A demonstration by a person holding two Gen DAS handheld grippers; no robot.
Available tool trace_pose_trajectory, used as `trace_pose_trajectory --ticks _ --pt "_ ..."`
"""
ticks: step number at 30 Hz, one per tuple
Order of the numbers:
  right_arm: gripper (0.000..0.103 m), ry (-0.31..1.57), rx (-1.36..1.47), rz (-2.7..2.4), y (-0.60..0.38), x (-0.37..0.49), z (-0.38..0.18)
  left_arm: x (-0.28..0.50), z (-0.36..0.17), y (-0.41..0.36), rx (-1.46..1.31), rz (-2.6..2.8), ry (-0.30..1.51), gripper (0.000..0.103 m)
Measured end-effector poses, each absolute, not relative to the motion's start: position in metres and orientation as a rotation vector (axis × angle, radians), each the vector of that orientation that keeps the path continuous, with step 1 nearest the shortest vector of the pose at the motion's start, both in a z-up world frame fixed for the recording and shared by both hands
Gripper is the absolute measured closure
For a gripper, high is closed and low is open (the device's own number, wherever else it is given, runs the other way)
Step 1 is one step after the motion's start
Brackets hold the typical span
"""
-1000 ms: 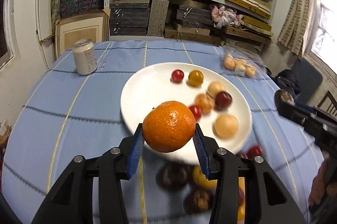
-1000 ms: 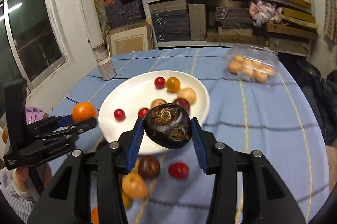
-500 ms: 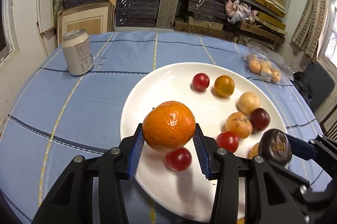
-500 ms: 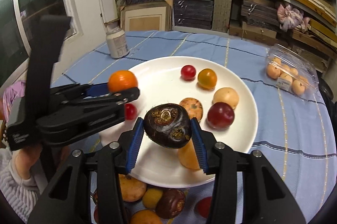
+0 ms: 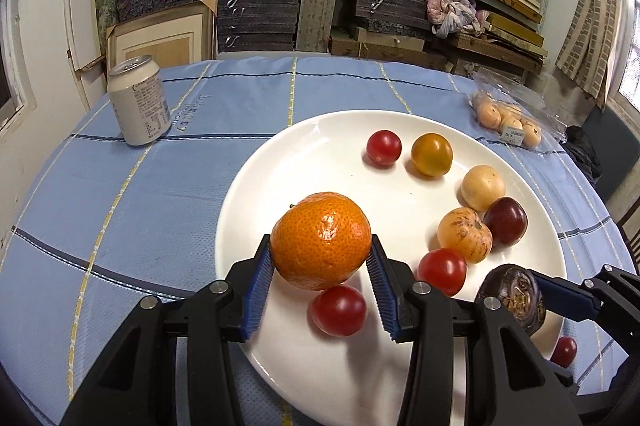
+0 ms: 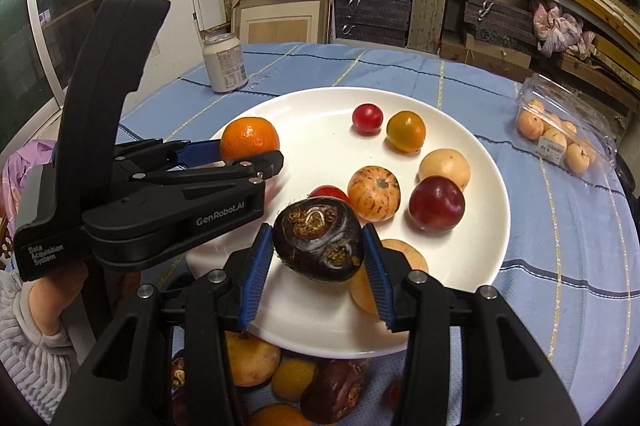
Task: Organize fruits
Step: 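Place the tangerine on the plate with the left tool while the right tool places the brown fruit, then withdraw both open tools from the plate toward the fruit pile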
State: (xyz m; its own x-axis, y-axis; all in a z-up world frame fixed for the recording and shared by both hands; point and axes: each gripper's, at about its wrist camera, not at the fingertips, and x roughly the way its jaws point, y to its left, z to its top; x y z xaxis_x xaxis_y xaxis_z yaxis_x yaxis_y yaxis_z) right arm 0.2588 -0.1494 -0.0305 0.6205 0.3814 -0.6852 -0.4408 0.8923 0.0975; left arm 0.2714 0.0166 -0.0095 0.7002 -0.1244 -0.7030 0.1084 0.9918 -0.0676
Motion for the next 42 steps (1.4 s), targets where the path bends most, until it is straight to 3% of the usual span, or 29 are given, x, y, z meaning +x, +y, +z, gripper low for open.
trace_pose_trajectory --ticks 2,3,5,7,17,26,36,42 --pt "0.056 0.761 -0.075 0.471 -0.151 0.259 -0.031 0.270 -0.009 0.016 -0.017 -0.125 0.771 0.055" --pt "0.050 0.756 -0.070 0.471 -0.152 0.259 -0.030 0.270 -0.007 0.016 -0.013 -0.120 0.760 0.054" --pt "0.042 0.744 -0.060 0.464 -0.155 0.258 -0.027 0.267 -0.002 0.017 -0.014 -0.114 0.737 0.044" --pt "0.041 0.733 -0.051 0.461 -0.159 0.257 -0.024 0.264 0.002 0.019 -0.014 -0.101 0.715 0.038" --pt "0.036 0.692 -0.024 0.445 -0.172 0.242 -0.008 0.241 0.017 0.014 0.027 -0.082 0.659 0.038" --pt "0.031 0.661 0.053 0.411 -0.196 0.207 -0.004 0.188 0.031 0.015 0.029 -0.064 0.605 0.030" --pt "0.012 0.591 0.270 0.311 -0.262 0.141 -0.006 0.110 0.026 0.024 -0.026 -0.075 0.589 0.009" --pt "0.008 0.629 0.405 0.265 -0.295 0.116 -0.024 0.046 0.018 0.016 -0.068 -0.163 0.585 0.008"
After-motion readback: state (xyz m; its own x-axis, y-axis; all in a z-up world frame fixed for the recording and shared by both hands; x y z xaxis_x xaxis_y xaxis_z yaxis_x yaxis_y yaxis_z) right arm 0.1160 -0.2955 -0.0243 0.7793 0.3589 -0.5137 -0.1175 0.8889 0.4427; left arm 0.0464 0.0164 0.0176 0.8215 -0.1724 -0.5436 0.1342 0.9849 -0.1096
